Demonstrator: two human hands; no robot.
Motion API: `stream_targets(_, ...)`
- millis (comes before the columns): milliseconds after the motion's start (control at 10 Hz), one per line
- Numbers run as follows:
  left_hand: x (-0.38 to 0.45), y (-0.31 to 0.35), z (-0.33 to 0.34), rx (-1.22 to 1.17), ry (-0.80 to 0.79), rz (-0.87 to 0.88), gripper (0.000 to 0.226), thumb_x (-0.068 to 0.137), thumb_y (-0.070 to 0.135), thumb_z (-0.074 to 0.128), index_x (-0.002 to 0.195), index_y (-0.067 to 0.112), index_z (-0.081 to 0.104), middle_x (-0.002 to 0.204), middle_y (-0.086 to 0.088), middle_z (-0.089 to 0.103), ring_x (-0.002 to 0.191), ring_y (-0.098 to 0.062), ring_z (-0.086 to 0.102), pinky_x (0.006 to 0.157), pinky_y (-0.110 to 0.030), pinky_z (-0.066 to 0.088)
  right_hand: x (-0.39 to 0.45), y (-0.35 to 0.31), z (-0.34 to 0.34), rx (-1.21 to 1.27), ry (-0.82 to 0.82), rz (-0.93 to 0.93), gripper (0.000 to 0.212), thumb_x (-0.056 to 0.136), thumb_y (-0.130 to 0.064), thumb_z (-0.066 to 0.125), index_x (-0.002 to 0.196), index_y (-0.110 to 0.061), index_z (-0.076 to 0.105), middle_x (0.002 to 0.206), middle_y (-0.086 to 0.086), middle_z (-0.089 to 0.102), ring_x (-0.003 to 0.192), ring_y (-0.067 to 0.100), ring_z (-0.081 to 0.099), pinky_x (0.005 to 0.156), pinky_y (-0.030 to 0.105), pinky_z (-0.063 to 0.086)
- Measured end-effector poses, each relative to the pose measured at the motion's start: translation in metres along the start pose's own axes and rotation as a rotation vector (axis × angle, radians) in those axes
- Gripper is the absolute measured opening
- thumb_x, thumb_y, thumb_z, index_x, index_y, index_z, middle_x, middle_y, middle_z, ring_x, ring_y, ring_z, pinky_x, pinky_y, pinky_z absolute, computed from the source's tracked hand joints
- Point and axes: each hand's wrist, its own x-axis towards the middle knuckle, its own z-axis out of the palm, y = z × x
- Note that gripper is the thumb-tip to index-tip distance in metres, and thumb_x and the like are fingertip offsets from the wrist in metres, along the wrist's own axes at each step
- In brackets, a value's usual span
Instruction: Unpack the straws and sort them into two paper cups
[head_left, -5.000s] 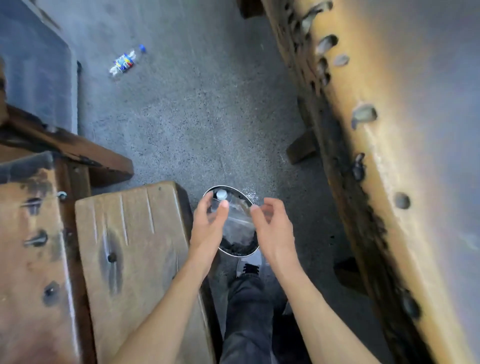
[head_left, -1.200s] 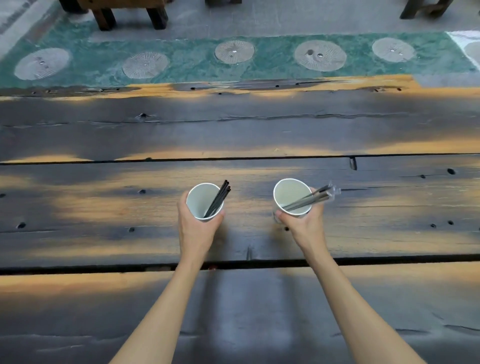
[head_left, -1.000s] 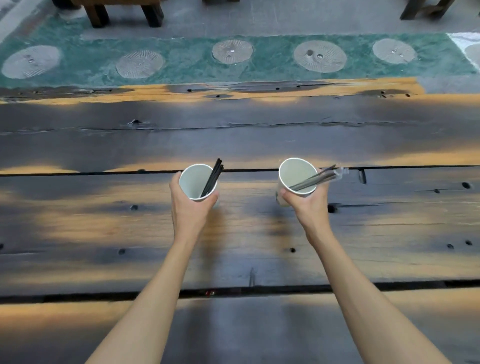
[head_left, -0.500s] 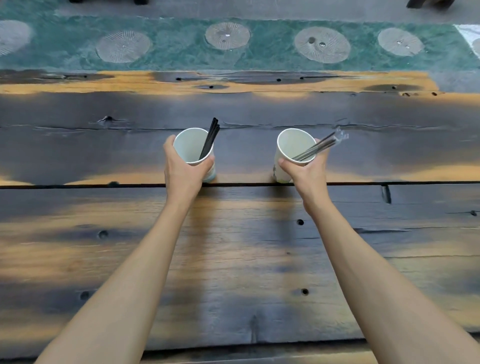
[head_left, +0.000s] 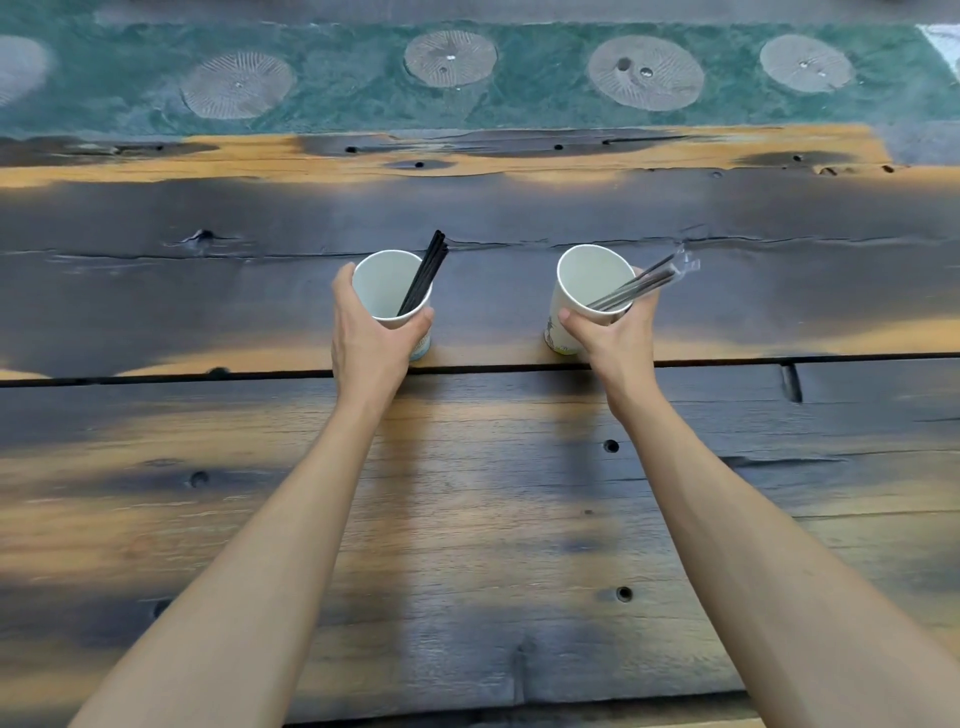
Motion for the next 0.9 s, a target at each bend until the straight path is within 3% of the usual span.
stream_targets(200, 0.001, -0.002, -0.003, 0.006, 0.017, -0.002, 0.097, 0.069, 0.045, 0.08, 0.148, 0.026, 0.028, 0.143, 0.004, 0.046, 0.131, -0.019, 0.044, 0.105, -0.037, 0.04, -0.001, 0.0, -0.002, 0.017, -0.011, 0.008, 0.086, 0.068, -0.021, 0.084, 0.137, -0.022, 0.032, 0.129, 0.0, 0.054, 0.117, 0.011, 0.055, 0.106, 0.036, 0.044)
stream_targets(500, -0.002, -0.001, -0.005, -0.022, 0.01, -0.003, 0.108, 0.07, 0.037, 0.084, 0.154, 0.023, 0.017, 0.152, 0.001, 0.035, 0.138, -0.018, 0.036, 0.102, -0.026, 0.03, -0.002, -0.001, -0.002, 0.006, -0.039, 0.013, 0.088, 0.073, -0.013, 0.082, 0.14, -0.021, 0.026, 0.129, -0.004, 0.049, 0.111, -0.004, 0.051, 0.098, 0.017, 0.042)
stream_targets(600, -0.005, 0.001, -0.006, -0.016, 0.003, -0.01, 0.109, 0.07, 0.038, 0.084, 0.155, 0.025, 0.016, 0.151, 0.0, 0.034, 0.138, -0.019, 0.035, 0.102, -0.025, 0.028, -0.003, -0.003, -0.004, 0.016, -0.075, 0.051, 0.085, 0.072, -0.015, 0.082, 0.134, -0.03, 0.026, 0.128, -0.006, 0.05, 0.113, -0.003, 0.053, 0.095, 0.017, 0.043)
stream_targets(700, -0.012, -0.004, -0.01, -0.01, 0.001, 0.004, 0.111, 0.068, 0.041, 0.084, 0.155, 0.025, 0.016, 0.15, -0.002, 0.034, 0.139, -0.02, 0.034, 0.111, -0.031, 0.029, -0.008, 0.002, -0.007, -0.007, -0.111, 0.097, 0.087, 0.067, -0.021, 0.083, 0.134, -0.029, 0.029, 0.134, -0.005, 0.05, 0.123, 0.011, 0.052, 0.108, 0.038, 0.043)
stream_targets(800, -0.027, -0.003, -0.018, -0.014, 0.007, -0.037, 0.113, 0.064, 0.046, 0.084, 0.153, 0.03, 0.016, 0.151, -0.003, 0.031, 0.142, -0.018, 0.029, 0.117, -0.042, 0.028, -0.02, -0.008, -0.012, -0.029, -0.125, 0.127, 0.096, 0.07, -0.018, 0.083, 0.144, -0.021, 0.022, 0.145, -0.005, 0.04, 0.132, 0.011, 0.041, 0.115, 0.039, 0.033)
stream_targets(900, -0.052, -0.005, -0.029, 0.021, 0.045, -0.013, 0.111, 0.066, 0.045, 0.084, 0.153, 0.029, 0.018, 0.154, -0.004, 0.026, 0.145, -0.021, 0.024, 0.118, -0.044, 0.025, -0.039, -0.012, -0.017, -0.062, -0.067, 0.162, 0.109, 0.075, -0.023, 0.082, 0.154, -0.018, 0.007, 0.163, 0.0, 0.015, 0.147, 0.015, 0.019, 0.12, 0.038, 0.02)
